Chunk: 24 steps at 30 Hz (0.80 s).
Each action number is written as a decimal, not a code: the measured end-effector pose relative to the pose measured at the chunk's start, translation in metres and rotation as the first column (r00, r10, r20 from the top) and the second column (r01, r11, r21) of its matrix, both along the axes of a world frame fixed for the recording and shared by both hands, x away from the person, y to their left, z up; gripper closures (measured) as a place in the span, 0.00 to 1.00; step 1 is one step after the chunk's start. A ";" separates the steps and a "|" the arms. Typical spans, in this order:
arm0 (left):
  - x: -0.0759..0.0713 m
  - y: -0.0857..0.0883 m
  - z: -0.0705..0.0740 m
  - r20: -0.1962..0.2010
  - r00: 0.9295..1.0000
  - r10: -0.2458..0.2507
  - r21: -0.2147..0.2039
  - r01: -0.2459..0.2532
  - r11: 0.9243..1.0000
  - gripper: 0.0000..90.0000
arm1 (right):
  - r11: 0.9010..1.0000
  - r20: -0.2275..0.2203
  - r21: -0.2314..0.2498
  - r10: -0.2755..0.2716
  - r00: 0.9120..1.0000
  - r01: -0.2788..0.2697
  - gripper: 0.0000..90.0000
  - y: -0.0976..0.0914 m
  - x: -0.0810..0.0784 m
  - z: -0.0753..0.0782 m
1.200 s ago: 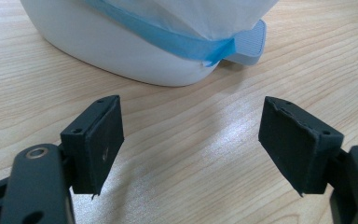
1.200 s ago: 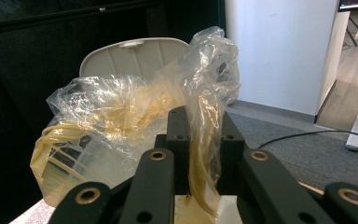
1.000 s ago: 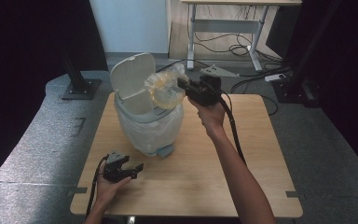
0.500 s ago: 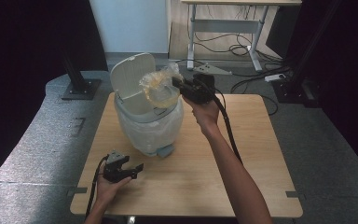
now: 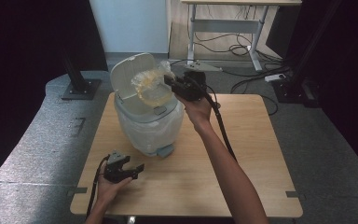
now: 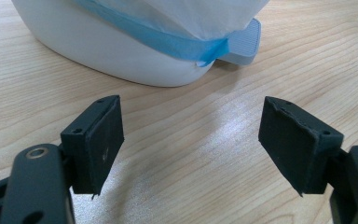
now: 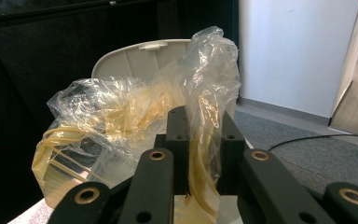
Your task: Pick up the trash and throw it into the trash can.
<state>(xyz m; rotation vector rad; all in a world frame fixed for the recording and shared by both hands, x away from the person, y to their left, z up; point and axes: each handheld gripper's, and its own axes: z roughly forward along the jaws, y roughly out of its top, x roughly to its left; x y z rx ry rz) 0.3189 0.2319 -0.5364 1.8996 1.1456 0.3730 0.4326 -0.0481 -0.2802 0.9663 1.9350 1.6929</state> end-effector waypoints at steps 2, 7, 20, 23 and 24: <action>0.000 0.000 0.000 0.000 1.000 -0.003 0.001 0.003 1.000 0.24 | 1.000 -0.002 -0.003 0.002 1.000 -0.003 0.88 0.004 0.001 0.001; 0.000 0.002 0.001 0.000 1.000 0.001 -0.004 -0.001 1.000 0.24 | 1.000 -0.002 -0.008 0.012 1.000 -0.012 0.88 0.012 0.005 0.002; 0.000 0.003 0.000 -0.003 1.000 0.001 -0.006 -0.001 1.000 0.24 | 0.999 -0.006 -0.019 0.030 1.000 -0.030 0.88 0.031 0.015 0.002; 0.000 0.003 0.000 -0.001 1.000 0.004 -0.009 -0.004 1.000 0.24 | 0.999 -0.007 -0.019 0.032 0.999 -0.032 0.88 0.034 0.017 0.002; 0.000 0.004 0.000 -0.001 1.000 0.004 -0.009 -0.004 1.000 0.24 | 0.999 -0.007 -0.020 0.033 0.999 -0.033 0.88 0.036 0.018 0.002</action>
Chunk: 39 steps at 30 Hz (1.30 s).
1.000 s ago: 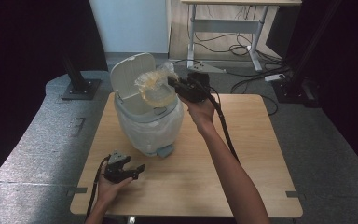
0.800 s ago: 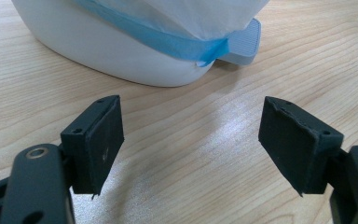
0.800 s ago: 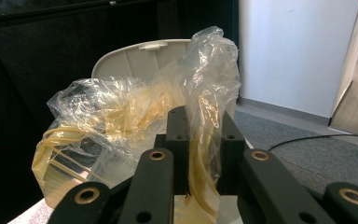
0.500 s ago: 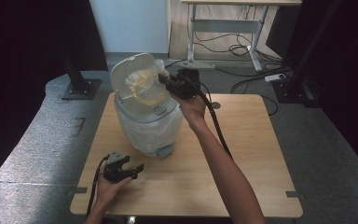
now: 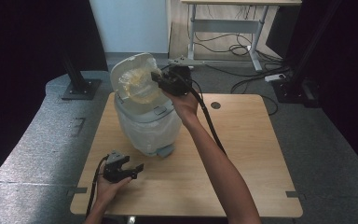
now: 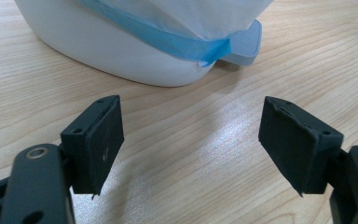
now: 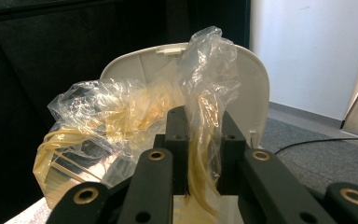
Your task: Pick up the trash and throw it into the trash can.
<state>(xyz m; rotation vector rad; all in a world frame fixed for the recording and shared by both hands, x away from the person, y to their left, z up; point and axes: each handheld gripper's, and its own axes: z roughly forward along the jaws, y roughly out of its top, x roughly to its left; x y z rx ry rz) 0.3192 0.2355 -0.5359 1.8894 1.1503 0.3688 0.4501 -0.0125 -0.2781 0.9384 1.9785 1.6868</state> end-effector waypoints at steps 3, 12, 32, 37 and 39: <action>0.000 0.000 0.000 0.000 1.000 0.001 -0.002 -0.001 1.000 0.24 | 1.000 -0.002 0.000 0.007 1.000 -0.007 0.85 0.003 0.004 -0.001; 0.001 0.001 -0.001 -0.002 1.000 0.004 0.003 -0.004 1.000 0.24 | 0.996 0.011 -0.085 -0.002 1.000 0.003 0.31 0.007 0.008 -0.013; 0.000 0.001 0.001 0.006 1.000 0.015 0.001 -0.015 1.000 0.24 | 0.996 0.036 -0.027 -0.083 0.996 0.084 0.37 -0.101 -0.039 -0.040; -0.001 0.000 0.003 0.001 1.000 0.008 -0.006 -0.008 1.000 0.24 | 0.994 0.030 -0.032 -0.104 0.994 0.105 0.38 -0.126 -0.053 -0.056; -0.001 0.001 0.004 -0.001 1.000 0.008 -0.016 -0.008 1.000 0.24 | 0.993 0.027 -0.028 -0.110 0.994 0.111 0.38 -0.135 -0.058 -0.062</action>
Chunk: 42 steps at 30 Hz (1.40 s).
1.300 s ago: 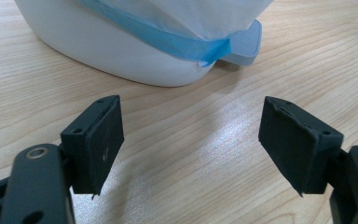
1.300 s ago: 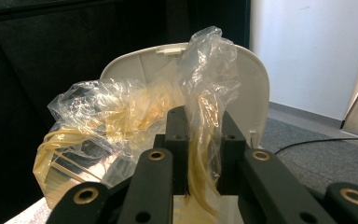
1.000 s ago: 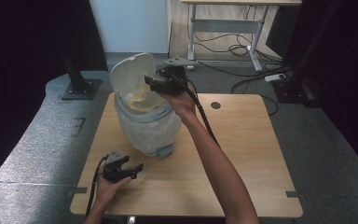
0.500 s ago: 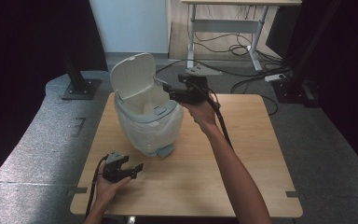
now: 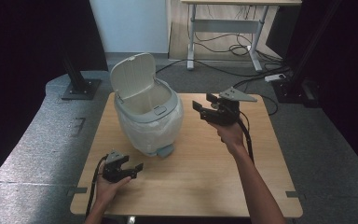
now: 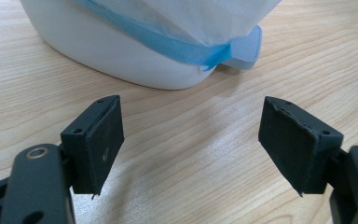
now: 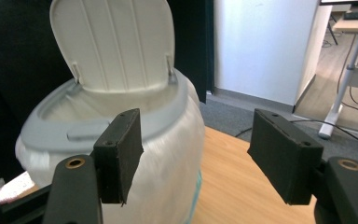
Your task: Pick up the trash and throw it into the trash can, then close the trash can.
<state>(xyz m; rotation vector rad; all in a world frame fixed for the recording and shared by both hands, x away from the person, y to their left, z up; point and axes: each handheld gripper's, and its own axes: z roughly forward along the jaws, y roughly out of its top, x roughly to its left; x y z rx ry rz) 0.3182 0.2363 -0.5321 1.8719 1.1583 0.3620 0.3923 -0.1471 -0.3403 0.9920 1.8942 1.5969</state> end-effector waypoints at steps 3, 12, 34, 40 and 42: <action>-0.001 0.002 0.002 0.007 1.000 0.004 -0.019 -0.004 1.000 0.24 | 1.000 -0.001 -0.002 -0.017 1.000 0.017 0.39 -0.013 -0.008 -0.010; -0.002 0.002 0.006 0.026 1.000 0.011 -0.037 -0.010 0.999 0.25 | 0.998 -0.023 -0.043 -0.052 0.998 0.051 0.39 -0.043 -0.028 -0.045; -0.012 0.008 0.029 0.077 0.997 0.011 -0.083 -0.005 0.997 0.22 | 0.991 -0.098 -0.044 -0.129 0.987 0.126 0.40 -0.099 -0.061 -0.117; -0.014 0.006 0.040 0.106 0.994 0.008 -0.082 0.001 0.997 0.20 | 0.991 -0.107 -0.053 -0.127 0.986 0.122 0.40 -0.105 -0.063 -0.125; -0.016 0.007 0.044 0.114 0.993 0.004 -0.079 0.005 0.997 0.19 | 0.991 -0.111 -0.056 -0.128 0.986 0.123 0.40 -0.106 -0.064 -0.128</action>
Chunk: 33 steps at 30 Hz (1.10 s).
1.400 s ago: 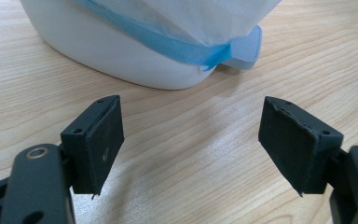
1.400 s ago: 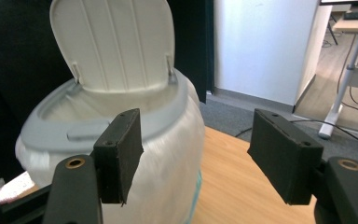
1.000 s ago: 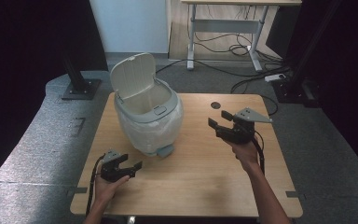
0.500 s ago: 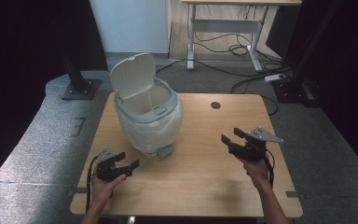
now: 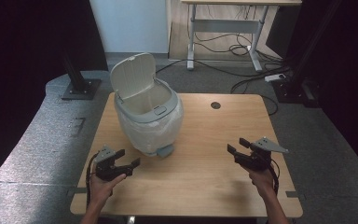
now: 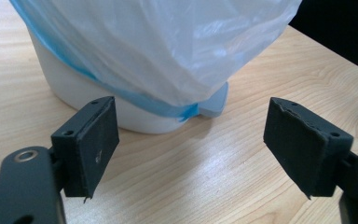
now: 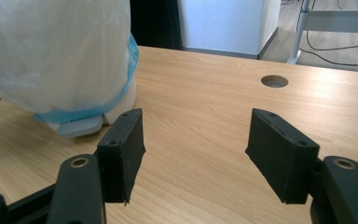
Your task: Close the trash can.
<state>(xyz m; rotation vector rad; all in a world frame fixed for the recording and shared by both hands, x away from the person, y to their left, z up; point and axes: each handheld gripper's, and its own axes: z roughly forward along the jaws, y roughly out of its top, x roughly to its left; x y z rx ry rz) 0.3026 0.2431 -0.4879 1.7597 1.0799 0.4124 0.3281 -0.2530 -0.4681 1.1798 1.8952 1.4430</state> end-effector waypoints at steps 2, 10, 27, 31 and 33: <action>0.000 0.001 0.005 0.001 1.000 -0.002 0.000 0.002 1.000 0.19 | 1.000 -0.006 -0.008 0.000 1.000 0.000 0.40 -0.001 -0.001 -0.003; 0.003 0.009 0.033 0.036 0.999 -0.011 -0.035 0.013 0.999 0.17 | 1.000 -0.040 -0.011 -0.017 0.999 0.017 0.39 -0.007 -0.010 -0.016; 0.011 0.010 0.078 0.105 0.994 -0.021 -0.043 0.025 0.999 0.17 | 0.999 -0.083 -0.012 -0.047 0.995 0.046 0.39 -0.017 -0.015 -0.031; 0.015 0.013 0.090 0.119 0.993 -0.019 -0.038 0.024 0.999 0.17 | 0.999 -0.092 -0.011 -0.048 0.995 0.048 0.39 -0.018 -0.014 -0.033; 0.018 0.014 0.095 0.125 0.992 -0.018 -0.038 0.023 0.999 0.17 | 0.999 -0.096 -0.012 -0.049 0.994 0.048 0.39 -0.018 -0.014 -0.035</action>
